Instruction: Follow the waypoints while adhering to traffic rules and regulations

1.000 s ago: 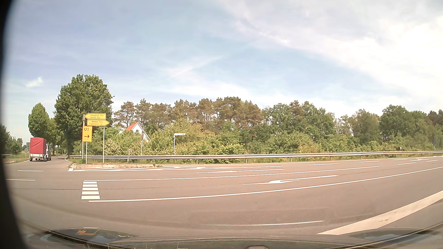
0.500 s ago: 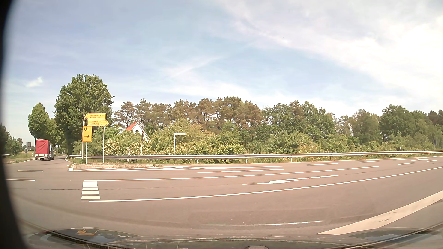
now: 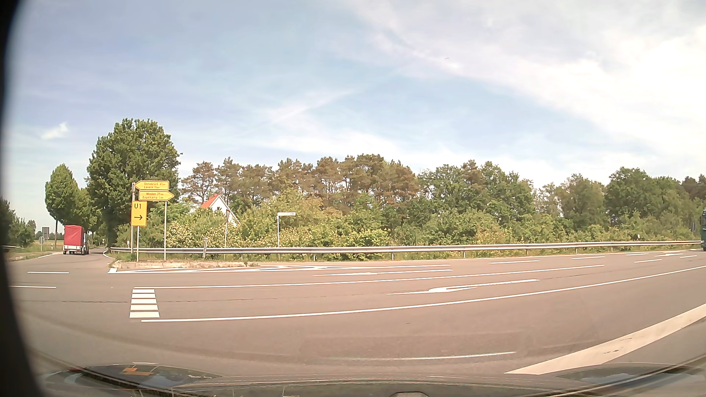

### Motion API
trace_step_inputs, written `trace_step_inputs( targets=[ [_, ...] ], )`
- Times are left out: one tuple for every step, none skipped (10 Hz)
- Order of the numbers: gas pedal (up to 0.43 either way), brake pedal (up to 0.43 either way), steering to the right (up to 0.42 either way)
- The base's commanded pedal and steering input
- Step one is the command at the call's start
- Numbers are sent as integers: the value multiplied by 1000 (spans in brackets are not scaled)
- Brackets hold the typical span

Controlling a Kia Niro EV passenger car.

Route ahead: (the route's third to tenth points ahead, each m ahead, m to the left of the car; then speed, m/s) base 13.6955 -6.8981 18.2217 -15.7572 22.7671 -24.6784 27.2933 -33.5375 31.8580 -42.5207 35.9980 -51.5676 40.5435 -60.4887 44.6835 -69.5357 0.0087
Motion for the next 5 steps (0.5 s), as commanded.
trace_step_inputs(
  targets=[
    [0,274,222],
    [0,274,222],
    [0,274,222],
    [0,268,223],
    [0,232,222]
  ],
)
